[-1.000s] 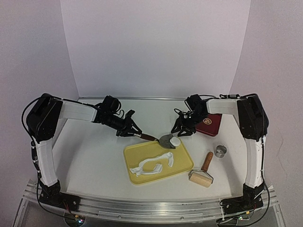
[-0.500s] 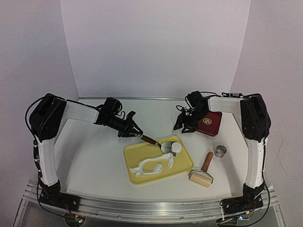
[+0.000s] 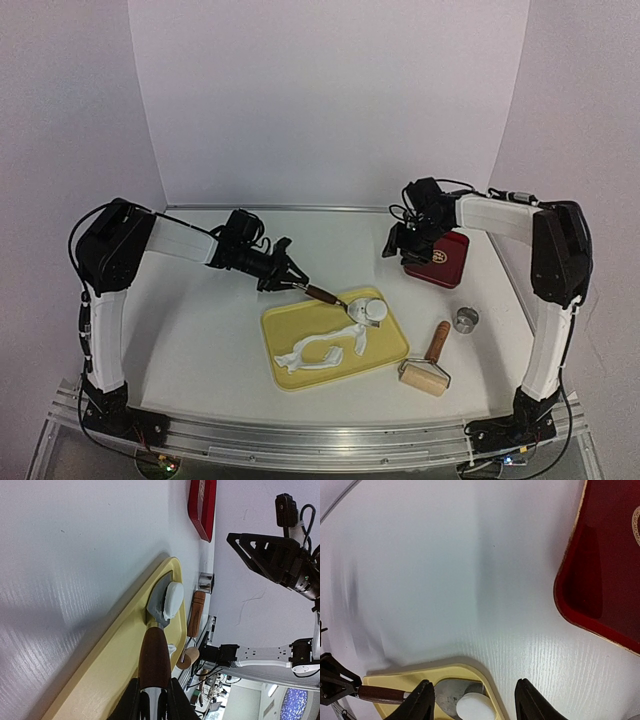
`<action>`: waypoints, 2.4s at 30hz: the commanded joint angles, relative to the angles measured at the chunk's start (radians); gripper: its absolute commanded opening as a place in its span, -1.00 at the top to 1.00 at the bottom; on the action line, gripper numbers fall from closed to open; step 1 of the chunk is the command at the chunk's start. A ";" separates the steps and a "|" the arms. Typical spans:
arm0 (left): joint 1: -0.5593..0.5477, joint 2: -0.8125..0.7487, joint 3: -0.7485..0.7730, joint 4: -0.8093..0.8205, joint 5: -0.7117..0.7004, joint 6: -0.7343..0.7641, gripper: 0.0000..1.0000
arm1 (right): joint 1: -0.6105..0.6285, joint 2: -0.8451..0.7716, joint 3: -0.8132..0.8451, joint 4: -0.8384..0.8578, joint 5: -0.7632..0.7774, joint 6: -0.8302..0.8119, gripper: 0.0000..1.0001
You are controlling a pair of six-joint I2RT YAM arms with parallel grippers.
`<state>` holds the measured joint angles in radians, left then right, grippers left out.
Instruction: Roll out the dumpling wrappers from the dough
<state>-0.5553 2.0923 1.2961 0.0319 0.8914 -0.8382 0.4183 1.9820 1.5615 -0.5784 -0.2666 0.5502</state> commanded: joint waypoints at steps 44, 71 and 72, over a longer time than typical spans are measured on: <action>0.030 -0.152 0.047 0.102 -0.063 -0.026 1.00 | -0.201 0.246 0.136 -0.089 -0.224 -0.341 -0.53; 0.003 -0.048 0.151 0.182 -0.130 -0.054 1.00 | -0.151 -0.163 -0.193 -0.096 -0.404 -0.235 -0.48; -0.004 -0.033 0.171 0.183 -0.130 -0.053 1.00 | -0.153 -0.192 -0.197 -0.098 -0.341 -0.216 -0.51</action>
<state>-0.5376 2.0276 1.3629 0.1252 0.7642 -0.8814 0.2719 1.9464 1.3704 -0.6623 -0.7845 0.2771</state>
